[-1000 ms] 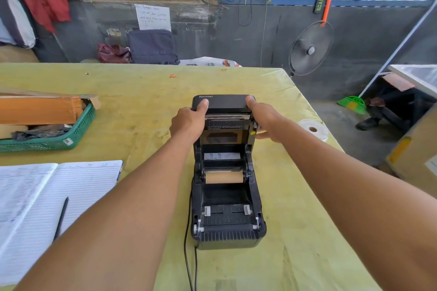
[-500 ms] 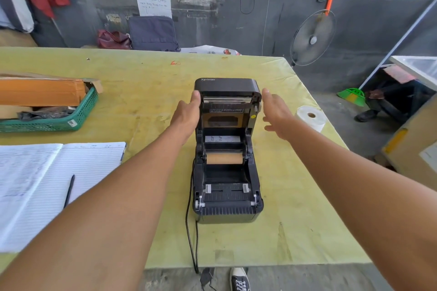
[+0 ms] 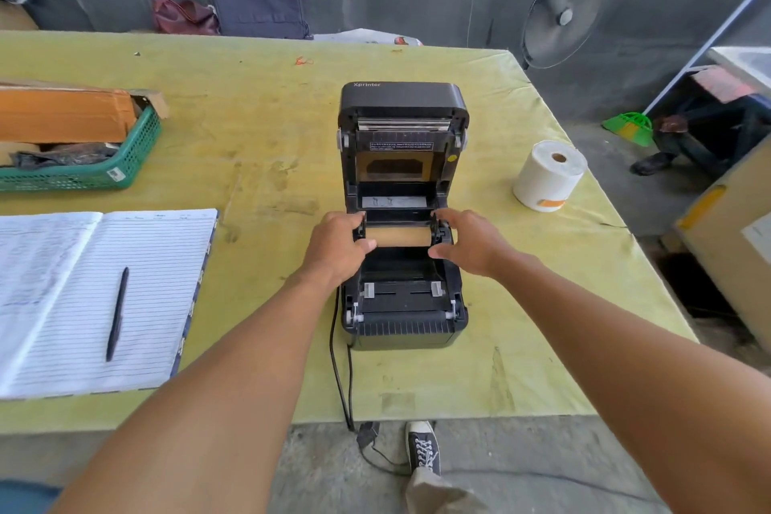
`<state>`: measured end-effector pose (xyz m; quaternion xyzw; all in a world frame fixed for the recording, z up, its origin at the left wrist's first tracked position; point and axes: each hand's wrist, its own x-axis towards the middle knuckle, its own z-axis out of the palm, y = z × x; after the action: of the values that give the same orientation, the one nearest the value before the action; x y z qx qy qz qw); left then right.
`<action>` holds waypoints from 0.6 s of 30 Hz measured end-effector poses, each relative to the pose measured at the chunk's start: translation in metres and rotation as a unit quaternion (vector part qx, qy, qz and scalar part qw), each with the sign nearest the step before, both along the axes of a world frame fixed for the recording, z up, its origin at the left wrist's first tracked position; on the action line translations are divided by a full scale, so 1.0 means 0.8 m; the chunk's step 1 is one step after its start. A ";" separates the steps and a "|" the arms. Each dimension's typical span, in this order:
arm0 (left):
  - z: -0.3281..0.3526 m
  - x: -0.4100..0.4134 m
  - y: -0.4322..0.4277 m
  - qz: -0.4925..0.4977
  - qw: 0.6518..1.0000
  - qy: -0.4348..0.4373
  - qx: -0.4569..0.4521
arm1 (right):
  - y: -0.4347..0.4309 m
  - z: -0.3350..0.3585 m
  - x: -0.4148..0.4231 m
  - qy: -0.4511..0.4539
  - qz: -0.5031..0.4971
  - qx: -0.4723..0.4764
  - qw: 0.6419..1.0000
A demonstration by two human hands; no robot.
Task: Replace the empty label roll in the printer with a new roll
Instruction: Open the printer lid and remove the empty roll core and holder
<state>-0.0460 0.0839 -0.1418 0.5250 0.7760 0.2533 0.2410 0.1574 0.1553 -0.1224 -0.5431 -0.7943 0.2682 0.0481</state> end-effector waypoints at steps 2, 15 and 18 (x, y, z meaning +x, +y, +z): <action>-0.010 -0.002 0.009 0.014 1.000 0.009 0.013 | 0.006 -0.006 -0.004 -0.002 -0.010 0.013 1.000; 0.051 -0.017 0.027 -0.005 0.997 -0.064 0.052 | 0.022 0.036 -0.005 0.102 -0.043 -0.015 0.994; 0.089 -0.013 0.025 0.023 0.986 -0.160 0.051 | 0.017 0.074 -0.003 0.220 -0.091 -0.082 0.968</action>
<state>-0.0564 0.1038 -0.0706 0.4710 0.7257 0.3783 0.3291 0.1548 0.1689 -0.0635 -0.5428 -0.6863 0.4401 0.2015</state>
